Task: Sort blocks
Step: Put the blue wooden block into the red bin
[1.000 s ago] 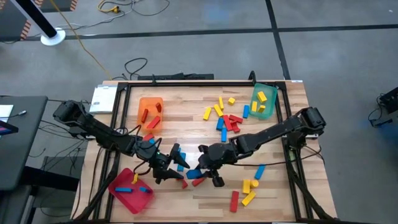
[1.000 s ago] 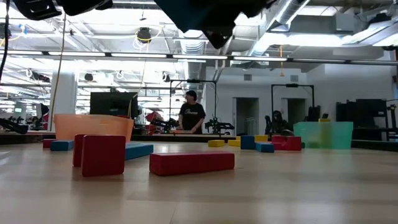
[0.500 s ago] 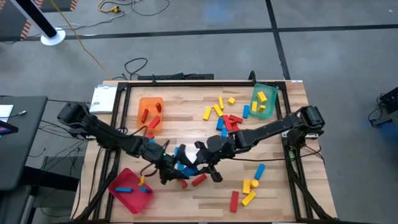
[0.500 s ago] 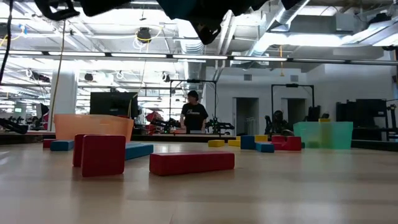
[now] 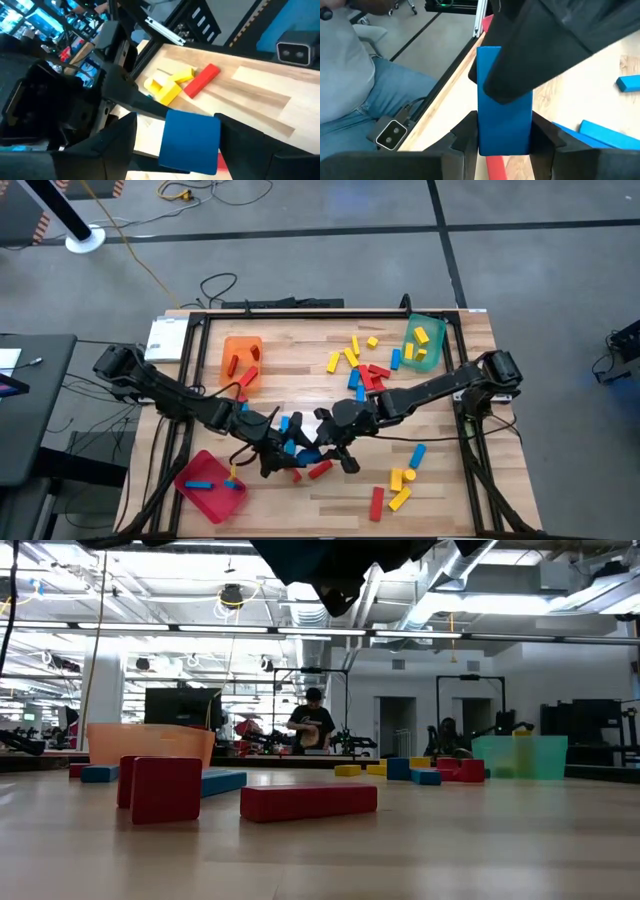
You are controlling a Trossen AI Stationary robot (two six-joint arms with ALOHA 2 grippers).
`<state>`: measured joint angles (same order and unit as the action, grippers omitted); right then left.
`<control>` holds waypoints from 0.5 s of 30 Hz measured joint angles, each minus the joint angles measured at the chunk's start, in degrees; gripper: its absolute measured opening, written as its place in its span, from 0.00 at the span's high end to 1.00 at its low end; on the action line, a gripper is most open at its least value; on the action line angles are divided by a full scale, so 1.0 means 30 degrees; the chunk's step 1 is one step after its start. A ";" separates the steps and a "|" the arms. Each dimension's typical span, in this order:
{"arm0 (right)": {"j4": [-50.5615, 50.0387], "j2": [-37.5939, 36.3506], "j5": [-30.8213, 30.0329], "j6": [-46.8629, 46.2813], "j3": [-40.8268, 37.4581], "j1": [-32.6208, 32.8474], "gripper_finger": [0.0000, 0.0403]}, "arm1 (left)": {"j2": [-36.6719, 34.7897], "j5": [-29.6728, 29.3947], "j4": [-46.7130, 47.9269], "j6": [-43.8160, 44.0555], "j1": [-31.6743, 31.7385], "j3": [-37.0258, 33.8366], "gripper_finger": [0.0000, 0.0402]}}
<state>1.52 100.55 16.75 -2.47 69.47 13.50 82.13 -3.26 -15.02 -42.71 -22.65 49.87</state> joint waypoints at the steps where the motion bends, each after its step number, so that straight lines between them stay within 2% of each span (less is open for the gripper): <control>1: 0.0013 0.0000 0.0000 0.0072 0.0000 0.0000 0.65 | -0.0023 0.0016 0.0130 0.0029 -0.0017 0.0000 0.38; 5: 0.0064 0.0000 0.0069 0.0250 0.0000 0.0000 0.65 | -0.0030 0.0972 0.0467 0.0012 -0.0029 -0.0007 0.49; 10: 0.0091 0.0000 0.0390 0.0215 0.0000 0.0000 0.65 | -0.0023 0.1152 0.0398 -0.0227 -0.0029 -0.0007 0.64; 15: 0.0093 0.0000 0.0729 -0.0026 0.0000 0.0007 0.64 | -0.0023 0.0996 0.0418 -0.0721 -0.0058 -0.0007 0.67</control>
<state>1.80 100.55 18.94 -2.55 69.47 13.52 82.06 -0.27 -13.77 -44.87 -22.83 49.84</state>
